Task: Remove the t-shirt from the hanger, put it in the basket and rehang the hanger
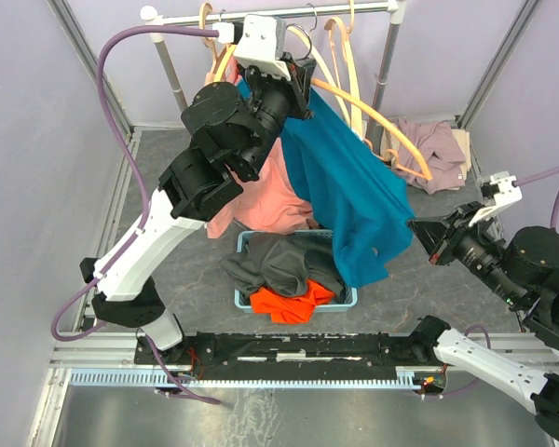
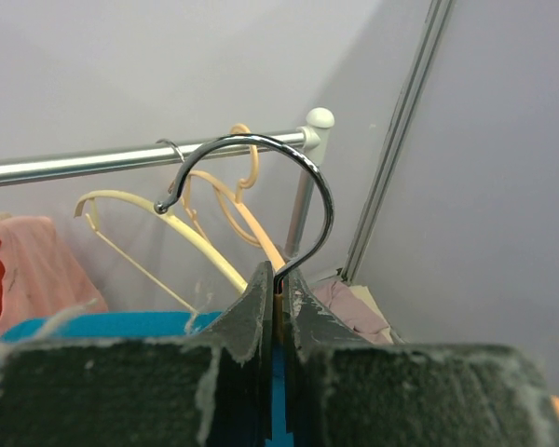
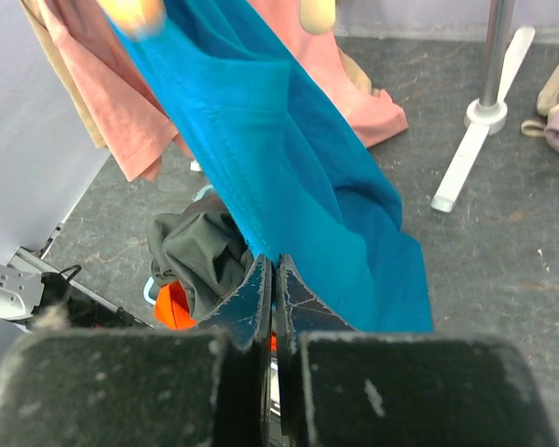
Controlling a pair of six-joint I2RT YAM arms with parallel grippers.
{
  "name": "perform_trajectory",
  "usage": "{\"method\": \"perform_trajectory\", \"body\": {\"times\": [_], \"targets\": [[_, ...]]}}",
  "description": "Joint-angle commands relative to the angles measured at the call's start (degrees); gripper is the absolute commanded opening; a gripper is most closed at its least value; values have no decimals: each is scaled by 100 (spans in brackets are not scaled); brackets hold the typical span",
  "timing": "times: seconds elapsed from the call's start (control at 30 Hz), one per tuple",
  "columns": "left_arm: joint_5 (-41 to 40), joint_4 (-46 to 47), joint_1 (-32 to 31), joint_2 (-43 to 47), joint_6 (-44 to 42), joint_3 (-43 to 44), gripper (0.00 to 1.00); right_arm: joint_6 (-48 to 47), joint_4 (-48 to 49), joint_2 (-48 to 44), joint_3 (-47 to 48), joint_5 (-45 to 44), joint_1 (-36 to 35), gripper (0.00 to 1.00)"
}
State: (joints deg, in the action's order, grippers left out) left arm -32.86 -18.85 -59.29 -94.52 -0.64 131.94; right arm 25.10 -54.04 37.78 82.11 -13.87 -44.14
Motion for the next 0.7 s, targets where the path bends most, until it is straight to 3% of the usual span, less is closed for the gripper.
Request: {"method": "perform_trajectory", "body": {"times": [0.0, 0.2, 0.33, 0.43, 0.57, 0.67], "targets": [[-280, 1146, 28, 279, 213, 332, 3, 294, -84, -256, -285, -260, -7, 1], [-184, 1192, 26, 234, 100, 425, 3, 301, -165, -64, -80, -224, -7, 2], [449, 1186, 26, 395, 115, 51, 3, 7, -230, 154, 377, -292, -7, 23], [930, 1144, 27, 583, 197, -352, 3, -261, -449, 376, 988, -575, -7, 31], [1263, 973, 26, 776, 304, -744, 3, -468, -864, 625, 1660, -1151, -7, 34], [1410, 630, 26, 809, 353, -811, 3, -615, -821, 699, 2023, -1414, -7, 45]]}}
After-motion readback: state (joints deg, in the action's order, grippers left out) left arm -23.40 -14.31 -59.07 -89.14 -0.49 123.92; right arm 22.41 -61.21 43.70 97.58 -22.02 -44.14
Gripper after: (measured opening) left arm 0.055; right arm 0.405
